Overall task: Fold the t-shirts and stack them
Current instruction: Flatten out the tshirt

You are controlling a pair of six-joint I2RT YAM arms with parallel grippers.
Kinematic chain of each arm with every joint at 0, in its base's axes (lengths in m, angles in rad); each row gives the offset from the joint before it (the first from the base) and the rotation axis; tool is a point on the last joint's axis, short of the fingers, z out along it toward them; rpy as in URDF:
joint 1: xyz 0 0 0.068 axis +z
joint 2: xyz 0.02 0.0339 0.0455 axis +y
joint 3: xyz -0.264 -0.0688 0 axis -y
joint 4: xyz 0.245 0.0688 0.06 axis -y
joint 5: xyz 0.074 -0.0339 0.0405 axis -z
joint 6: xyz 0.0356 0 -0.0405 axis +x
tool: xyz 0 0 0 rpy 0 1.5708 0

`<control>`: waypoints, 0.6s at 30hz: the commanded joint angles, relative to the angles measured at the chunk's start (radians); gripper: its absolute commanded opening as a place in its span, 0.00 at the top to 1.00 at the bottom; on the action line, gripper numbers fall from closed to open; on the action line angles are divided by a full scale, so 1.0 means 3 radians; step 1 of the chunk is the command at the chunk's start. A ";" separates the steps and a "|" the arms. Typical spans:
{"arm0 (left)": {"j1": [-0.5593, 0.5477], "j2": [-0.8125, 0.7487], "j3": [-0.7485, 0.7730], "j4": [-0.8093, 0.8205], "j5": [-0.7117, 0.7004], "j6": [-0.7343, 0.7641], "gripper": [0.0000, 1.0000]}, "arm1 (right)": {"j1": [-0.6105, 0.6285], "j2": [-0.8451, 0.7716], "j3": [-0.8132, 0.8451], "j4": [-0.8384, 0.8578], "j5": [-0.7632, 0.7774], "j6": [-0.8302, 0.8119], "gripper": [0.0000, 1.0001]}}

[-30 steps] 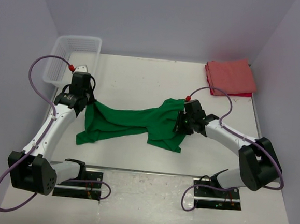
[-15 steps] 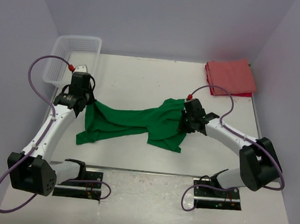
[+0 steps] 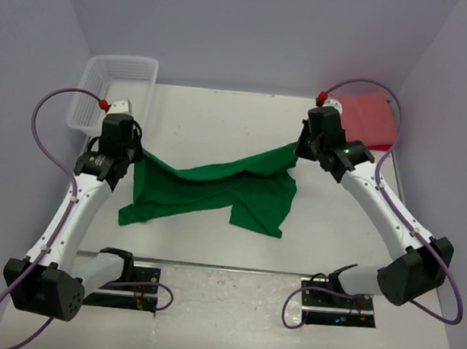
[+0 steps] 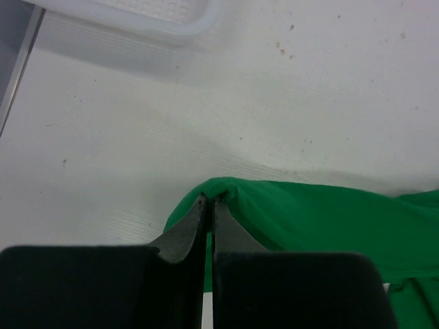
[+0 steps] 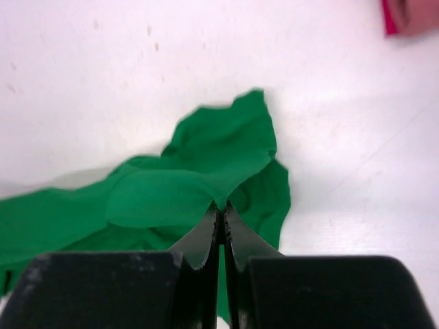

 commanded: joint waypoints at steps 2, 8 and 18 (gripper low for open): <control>0.0026 -0.0201 0.0085 0.0026 0.0101 0.0136 1.00 | -0.0207 -0.0017 0.0615 -0.0389 0.0366 -0.0307 1.00; 0.0026 -0.0599 0.0304 0.0071 0.0187 0.0207 1.00 | -0.0269 -0.0028 0.1280 -0.0557 0.0474 -0.0639 1.00; 0.0026 -0.1311 0.0851 0.0491 0.0601 0.0422 1.00 | -0.0218 -0.0645 0.1966 -0.0839 0.0290 -0.0798 1.00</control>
